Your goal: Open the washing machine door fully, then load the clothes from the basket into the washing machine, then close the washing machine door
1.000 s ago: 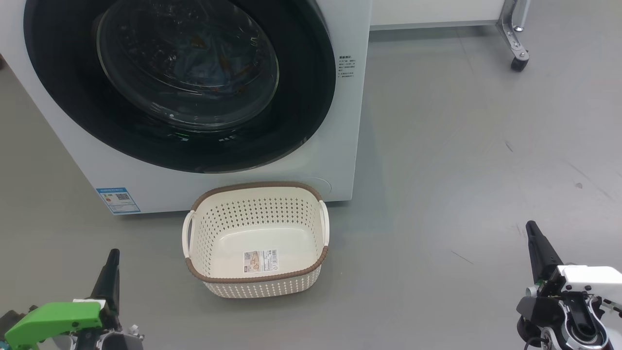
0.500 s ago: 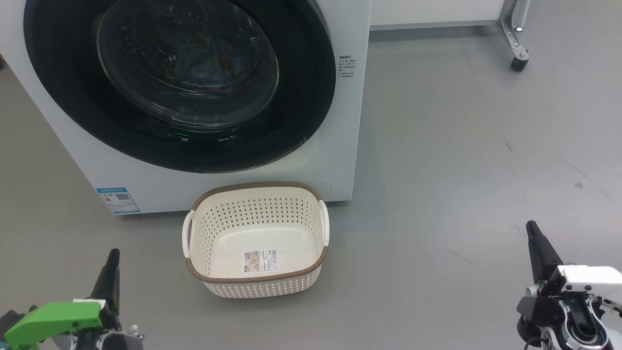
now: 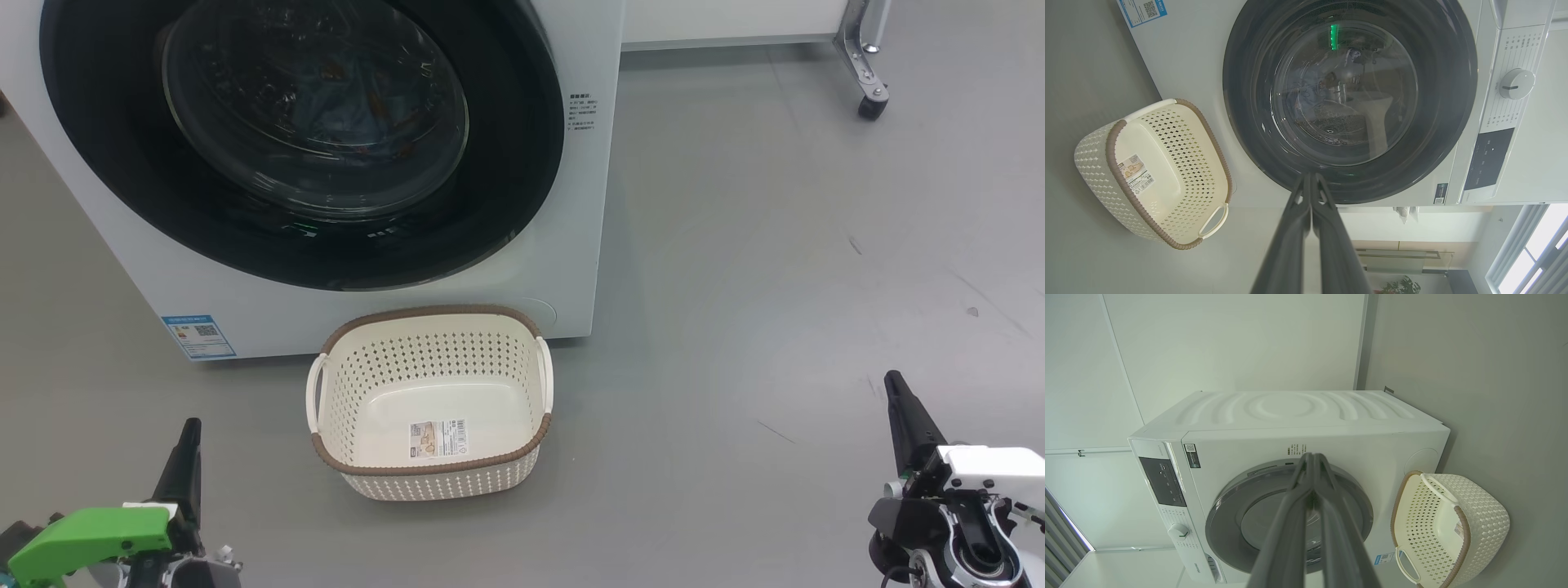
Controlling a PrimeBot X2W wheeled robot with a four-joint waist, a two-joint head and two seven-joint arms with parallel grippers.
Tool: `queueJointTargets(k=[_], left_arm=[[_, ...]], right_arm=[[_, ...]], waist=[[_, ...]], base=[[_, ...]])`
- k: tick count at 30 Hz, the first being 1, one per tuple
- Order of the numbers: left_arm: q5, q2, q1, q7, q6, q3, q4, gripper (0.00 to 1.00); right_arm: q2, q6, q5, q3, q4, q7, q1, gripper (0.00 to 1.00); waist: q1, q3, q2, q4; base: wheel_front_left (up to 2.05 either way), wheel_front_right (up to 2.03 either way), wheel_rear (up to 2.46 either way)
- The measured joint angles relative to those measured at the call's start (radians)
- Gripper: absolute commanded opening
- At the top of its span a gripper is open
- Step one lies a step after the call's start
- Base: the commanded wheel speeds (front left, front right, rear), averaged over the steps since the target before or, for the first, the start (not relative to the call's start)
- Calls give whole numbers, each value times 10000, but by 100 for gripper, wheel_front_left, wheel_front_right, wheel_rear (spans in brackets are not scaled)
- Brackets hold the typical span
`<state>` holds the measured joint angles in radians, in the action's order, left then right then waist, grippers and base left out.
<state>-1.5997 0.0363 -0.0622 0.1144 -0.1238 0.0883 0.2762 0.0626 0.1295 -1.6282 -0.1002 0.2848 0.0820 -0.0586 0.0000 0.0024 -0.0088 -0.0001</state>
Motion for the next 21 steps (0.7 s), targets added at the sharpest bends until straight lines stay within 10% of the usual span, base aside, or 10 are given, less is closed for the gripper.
queueJointTargets(k=[21], left_arm=[[0, 0, 0, 0, 0, -2, 0, 0]], right_arm=[[-4, 0, 0, -13, -25, 0, 0, 0]], waist=[[0, 1, 0, 0]], base=[[0, 0, 0]])
